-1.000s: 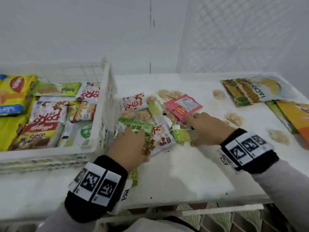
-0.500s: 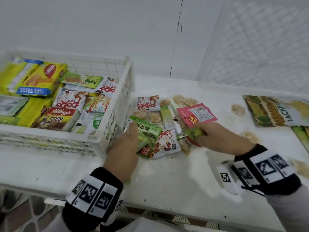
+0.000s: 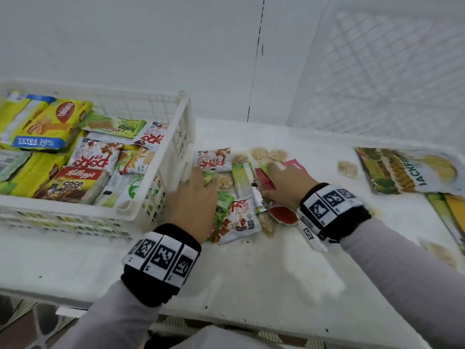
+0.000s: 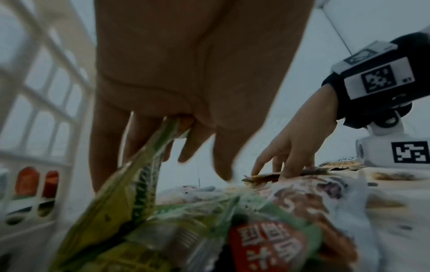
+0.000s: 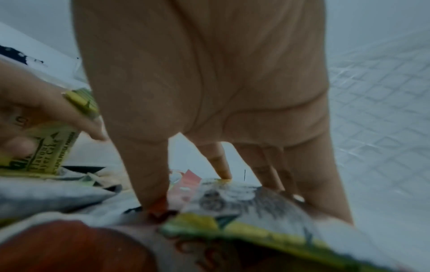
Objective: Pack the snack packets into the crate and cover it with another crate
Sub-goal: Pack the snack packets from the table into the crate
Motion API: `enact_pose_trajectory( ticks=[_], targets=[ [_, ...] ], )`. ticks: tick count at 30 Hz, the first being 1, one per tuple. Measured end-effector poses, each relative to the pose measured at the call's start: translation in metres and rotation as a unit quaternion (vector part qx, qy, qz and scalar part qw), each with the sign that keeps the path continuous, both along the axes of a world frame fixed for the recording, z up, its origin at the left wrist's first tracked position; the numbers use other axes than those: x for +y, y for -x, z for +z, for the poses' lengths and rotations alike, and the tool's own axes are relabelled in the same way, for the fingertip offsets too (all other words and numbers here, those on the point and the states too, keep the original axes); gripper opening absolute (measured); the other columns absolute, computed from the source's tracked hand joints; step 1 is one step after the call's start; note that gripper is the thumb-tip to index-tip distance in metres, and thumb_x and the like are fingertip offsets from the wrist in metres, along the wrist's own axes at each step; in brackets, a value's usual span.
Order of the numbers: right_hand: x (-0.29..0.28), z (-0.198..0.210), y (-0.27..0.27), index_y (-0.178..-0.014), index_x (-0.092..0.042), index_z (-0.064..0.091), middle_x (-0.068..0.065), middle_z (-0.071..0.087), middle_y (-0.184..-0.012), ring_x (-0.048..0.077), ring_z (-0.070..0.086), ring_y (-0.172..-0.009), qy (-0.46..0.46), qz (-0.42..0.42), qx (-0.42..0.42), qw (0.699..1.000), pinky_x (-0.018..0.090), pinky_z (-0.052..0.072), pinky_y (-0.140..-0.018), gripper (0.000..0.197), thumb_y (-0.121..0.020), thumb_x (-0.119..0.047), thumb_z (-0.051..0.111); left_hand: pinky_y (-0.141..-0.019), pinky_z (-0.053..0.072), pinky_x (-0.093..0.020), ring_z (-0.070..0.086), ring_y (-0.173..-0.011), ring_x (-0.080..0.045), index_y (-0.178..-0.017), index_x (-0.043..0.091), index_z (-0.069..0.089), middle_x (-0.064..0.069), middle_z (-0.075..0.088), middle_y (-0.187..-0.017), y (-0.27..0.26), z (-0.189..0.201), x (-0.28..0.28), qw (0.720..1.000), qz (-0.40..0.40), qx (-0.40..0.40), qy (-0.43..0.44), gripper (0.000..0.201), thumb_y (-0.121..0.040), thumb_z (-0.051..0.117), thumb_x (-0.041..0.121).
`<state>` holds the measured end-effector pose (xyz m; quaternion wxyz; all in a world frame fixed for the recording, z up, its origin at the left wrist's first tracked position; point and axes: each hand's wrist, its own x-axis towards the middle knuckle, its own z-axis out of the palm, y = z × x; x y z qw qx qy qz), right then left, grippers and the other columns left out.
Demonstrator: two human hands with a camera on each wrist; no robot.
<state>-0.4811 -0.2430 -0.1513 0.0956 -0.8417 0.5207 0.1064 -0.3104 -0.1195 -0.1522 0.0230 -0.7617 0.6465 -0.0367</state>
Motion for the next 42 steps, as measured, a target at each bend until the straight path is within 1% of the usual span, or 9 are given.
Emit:
enact_pose_trajectory(
  ticks=[5,14,17,23,27,32,36,39,42],
  targets=[
    [0.004,0.005,-0.003,-0.119,-0.010,0.038,0.002,0.049,-0.075,0.022,0.052,-0.071,-0.026,0.018,-0.015,0.999,0.029,0.040,-0.057,0.037,-0.090,-0.028,0.051,-0.083,0.052,-0.042,0.060,-0.087,-0.032,-0.105,0.012,0.058,-0.019,0.033,-0.127,-0.004,-0.011,-0.004,0.995,0.033,0.042,-0.081,0.026,-0.089,0.059,0.032],
    [0.010,0.005,0.003,-0.125,-0.009,0.037,-0.002,0.036,-0.066,0.019,0.043,-0.063,0.023,0.030,-0.025,0.999,0.024,0.025,-0.043,0.048,-0.083,-0.007,0.059,-0.084,0.048,-0.041,0.055,-0.098,-0.038,-0.113,0.007,0.047,-0.016,0.041,-0.116,-0.004,-0.013,-0.005,0.987,-0.005,-0.028,-0.158,0.028,-0.086,0.049,0.005],
    [0.008,0.007,0.011,-0.131,-0.011,0.032,0.000,0.039,-0.069,0.022,0.048,-0.066,0.022,0.032,-0.036,0.999,0.026,0.032,-0.046,0.053,-0.083,0.000,0.051,-0.077,0.049,-0.037,0.059,-0.091,-0.030,-0.091,0.012,0.049,-0.011,0.051,-0.104,-0.005,-0.009,-0.005,0.993,-0.007,0.005,-0.121,0.007,-0.086,0.050,0.007],
    [0.008,0.014,0.028,-0.124,-0.007,0.038,0.007,0.053,-0.083,0.021,0.050,-0.069,-0.002,-0.018,-0.089,0.996,0.028,0.041,-0.053,0.036,-0.089,-0.001,0.043,-0.059,0.040,-0.033,0.059,-0.077,-0.029,-0.060,0.018,0.022,0.001,0.030,-0.062,-0.007,-0.004,-0.004,0.998,0.006,0.049,-0.047,0.039,-0.084,0.044,-0.002],
    [0.007,0.024,0.044,-0.114,-0.004,0.047,0.017,0.061,-0.100,0.023,0.055,-0.075,0.024,-0.045,-0.129,0.990,0.025,0.038,-0.054,0.021,-0.094,-0.007,0.042,-0.060,0.038,-0.030,0.055,-0.074,-0.026,-0.060,0.019,0.021,-0.001,0.029,-0.070,-0.006,-0.003,-0.001,0.999,0.004,0.048,-0.010,0.041,-0.086,0.045,-0.002],
    [0.012,0.044,0.062,-0.104,-0.008,0.053,0.003,0.055,-0.081,0.007,0.046,-0.063,0.070,-0.115,-0.259,0.956,0.021,0.029,-0.048,0.017,-0.096,-0.011,0.038,-0.059,0.037,-0.034,0.052,-0.074,-0.030,-0.063,0.015,0.028,-0.003,0.031,-0.074,-0.003,0.000,0.003,0.996,0.027,0.079,0.019,0.033,-0.084,0.044,-0.003],
    [0.027,0.053,0.066,-0.125,-0.011,0.045,0.009,0.061,-0.096,0.012,0.049,-0.067,0.124,-0.158,-0.360,0.911,0.022,0.030,-0.050,0.031,-0.095,-0.006,0.039,-0.063,0.035,-0.030,0.046,-0.076,-0.024,-0.070,0.014,0.037,-0.003,0.034,-0.076,-0.006,0.002,0.000,0.998,0.016,0.059,0.025,0.023,-0.087,0.040,-0.001],
    [0.050,0.058,0.050,-0.145,-0.039,0.017,0.006,0.062,-0.080,0.012,0.055,-0.059,0.163,-0.115,-0.449,0.871,0.018,0.037,-0.050,0.059,-0.098,-0.010,0.037,-0.079,0.039,-0.031,0.045,-0.089,-0.022,-0.078,0.014,0.052,-0.004,0.044,-0.086,0.000,-0.002,0.000,0.996,-0.068,-0.019,-0.052,0.023,-0.095,0.036,0.014],
    [0.068,0.052,0.024,-0.128,-0.050,0.037,-0.006,0.062,-0.108,0.010,0.064,-0.077,0.162,0.013,-0.402,0.901,0.027,0.053,-0.071,0.030,-0.101,-0.039,0.031,-0.104,0.034,-0.037,0.036,-0.121,-0.028,-0.105,0.012,0.059,-0.011,0.043,-0.125,-0.002,-0.010,0.001,0.987,-0.103,-0.003,-0.124,0.029,-0.090,0.044,0.031]
  ],
)
